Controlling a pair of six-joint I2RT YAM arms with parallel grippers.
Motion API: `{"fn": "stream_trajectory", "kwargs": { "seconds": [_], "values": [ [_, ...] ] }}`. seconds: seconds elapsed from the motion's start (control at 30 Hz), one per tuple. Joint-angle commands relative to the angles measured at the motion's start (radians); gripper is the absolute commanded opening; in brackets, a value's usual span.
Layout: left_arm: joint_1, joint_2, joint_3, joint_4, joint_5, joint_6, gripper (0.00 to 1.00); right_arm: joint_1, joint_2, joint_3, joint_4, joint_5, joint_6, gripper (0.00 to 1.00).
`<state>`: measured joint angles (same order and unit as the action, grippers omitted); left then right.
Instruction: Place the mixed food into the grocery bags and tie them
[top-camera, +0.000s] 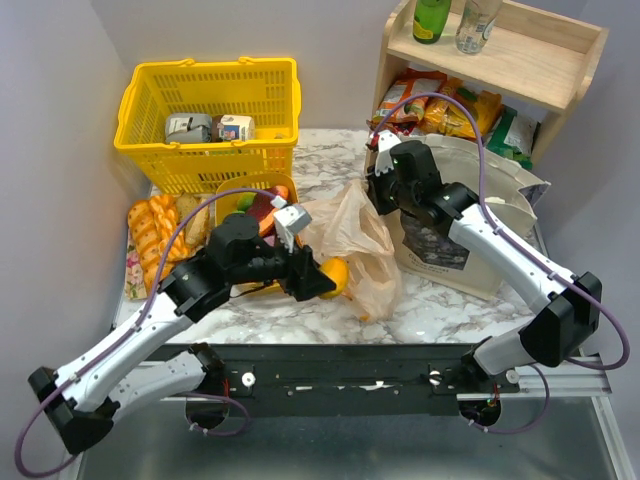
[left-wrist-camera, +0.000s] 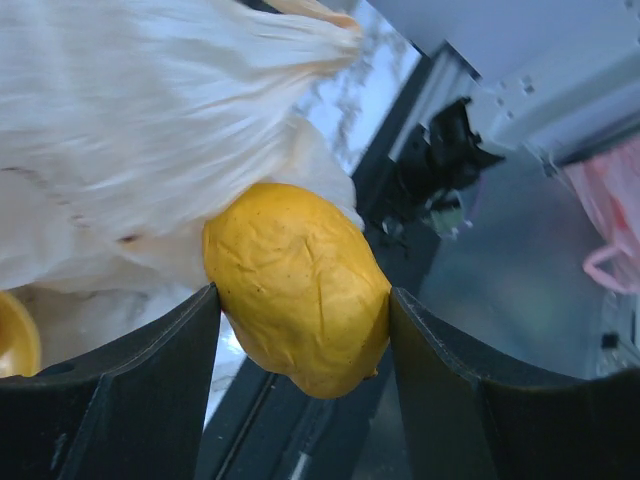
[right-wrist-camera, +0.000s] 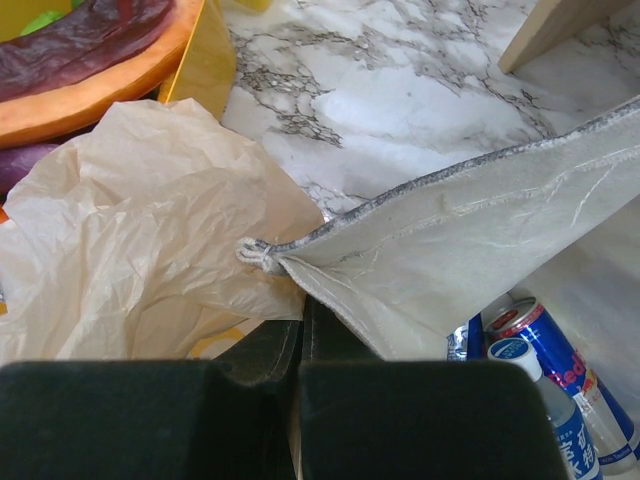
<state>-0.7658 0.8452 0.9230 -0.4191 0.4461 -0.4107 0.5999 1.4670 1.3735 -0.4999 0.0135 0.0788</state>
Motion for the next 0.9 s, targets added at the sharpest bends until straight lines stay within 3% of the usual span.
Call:
{"fn": "stream_trajectory", "kwargs": {
  "seconds": [0.0,0.13,0.3,0.63,0.8,0.87],
  "values": [
    [-0.127,0.089,0.094,-0.035,0.118,0.01,0.01,-0.011,0.018,0.036,-0.005,0.048,0.006,0.07],
    [-0.193,0.152,0.105,0.021,0.047,-0.011,0.0,-0.011,0.013,0.035,-0.005,0.028,0.012,0.07],
    [-0.193,0.231,0.096,0.098,-0.351,-0.031,0.0,-0.011,-0.008,0.01,-0.005,0.025,0.012,0.07],
    [-0.187,0.337,0.148,0.203,-0.8,-0.004,0.0,-0.011,-0.046,-0.028,-0.005,-0.009,0.019,0.07],
    [-0.124,0.4,0.155,0.189,-0.831,-0.034,0.01,-0.011,-0.05,-0.042,-0.005,-0.009,0.018,0.07],
    [-0.11,0.422,0.163,0.154,-0.848,-0.043,0.06,-0.011,-0.05,-0.048,-0.005,-0.007,0.018,0.07]
  ]
}}
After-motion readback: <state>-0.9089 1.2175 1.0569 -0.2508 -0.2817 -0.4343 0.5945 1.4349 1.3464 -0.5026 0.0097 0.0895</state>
